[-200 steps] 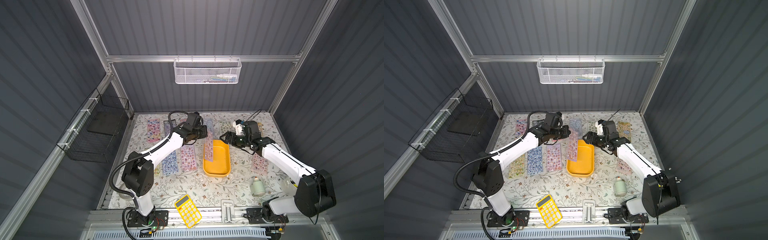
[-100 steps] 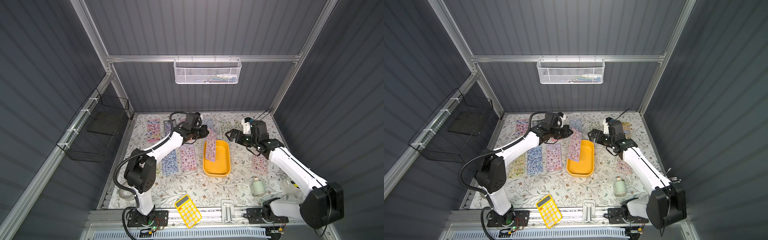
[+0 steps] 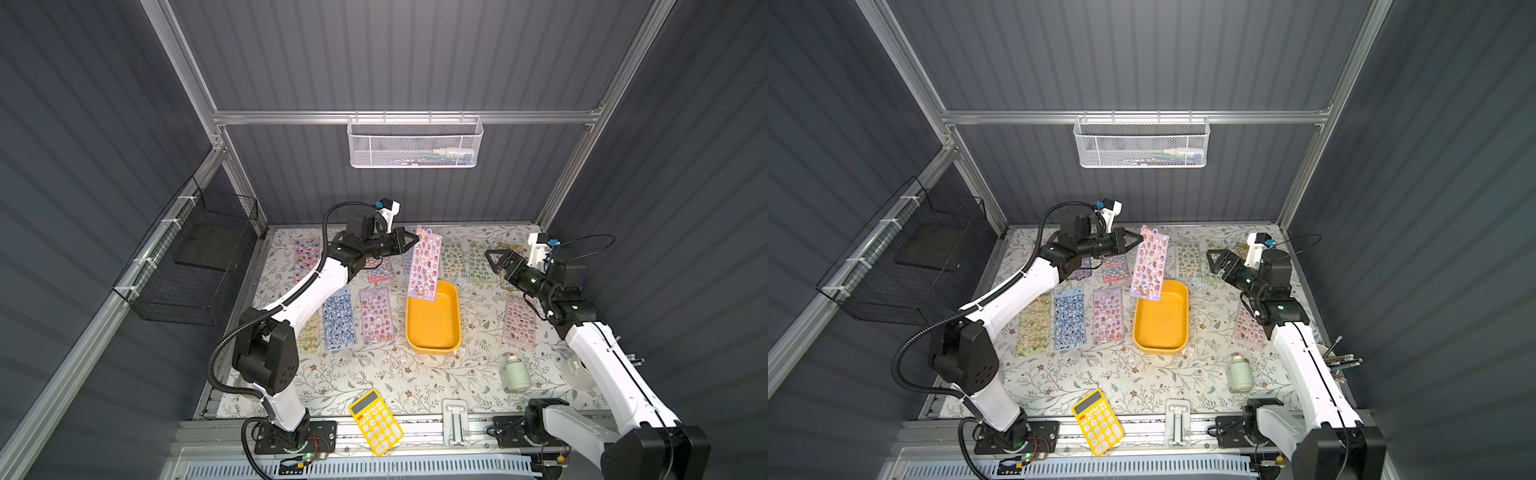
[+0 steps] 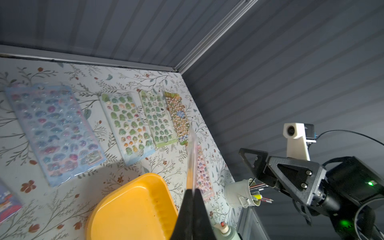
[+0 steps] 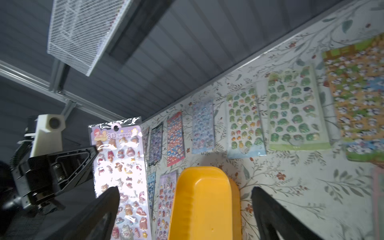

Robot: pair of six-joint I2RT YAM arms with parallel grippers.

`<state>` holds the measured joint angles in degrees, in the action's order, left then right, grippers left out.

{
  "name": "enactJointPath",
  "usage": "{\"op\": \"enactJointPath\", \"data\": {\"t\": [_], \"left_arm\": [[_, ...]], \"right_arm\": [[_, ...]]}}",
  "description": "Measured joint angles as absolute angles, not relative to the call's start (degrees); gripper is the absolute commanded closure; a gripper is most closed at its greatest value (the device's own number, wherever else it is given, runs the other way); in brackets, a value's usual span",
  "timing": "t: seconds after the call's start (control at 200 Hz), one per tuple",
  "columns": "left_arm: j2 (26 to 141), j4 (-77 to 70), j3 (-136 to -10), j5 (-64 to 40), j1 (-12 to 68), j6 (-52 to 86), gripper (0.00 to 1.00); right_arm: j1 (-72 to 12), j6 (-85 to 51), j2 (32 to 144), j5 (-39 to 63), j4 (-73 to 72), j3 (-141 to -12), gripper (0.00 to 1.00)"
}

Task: Take the stickers out of the storage box
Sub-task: Pick up the sticker from the storage box, then place the sticker at the center of the board.

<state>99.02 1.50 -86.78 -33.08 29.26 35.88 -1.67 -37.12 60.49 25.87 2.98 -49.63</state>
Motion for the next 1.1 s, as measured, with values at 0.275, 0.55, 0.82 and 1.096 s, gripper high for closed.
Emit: {"op": "enactJointPath", "data": {"t": [0.275,0.55,0.82,1.096], "left_arm": [[103.18,-6.50,-90.00,-40.05,29.26,40.99,1.00],[105.69,-10.85,-90.08,-43.24,29.26,45.23,1.00],[105.69,-15.42,-89.91,-44.84,29.26,48.36,1.00],[105.69,-18.20,-88.86,-45.01,29.26,50.26,0.14]], "right_arm": [[-4.05,-38.52,63.33,34.20,1.54,-50.85,0.11],[-13.39,-38.19,70.94,39.11,-0.32,-54.13,0.24],[-14.92,-41.06,75.09,41.28,-5.08,-54.08,0.62],[-14.94,-42.59,73.95,41.56,-6.83,-54.17,1.00]]}}
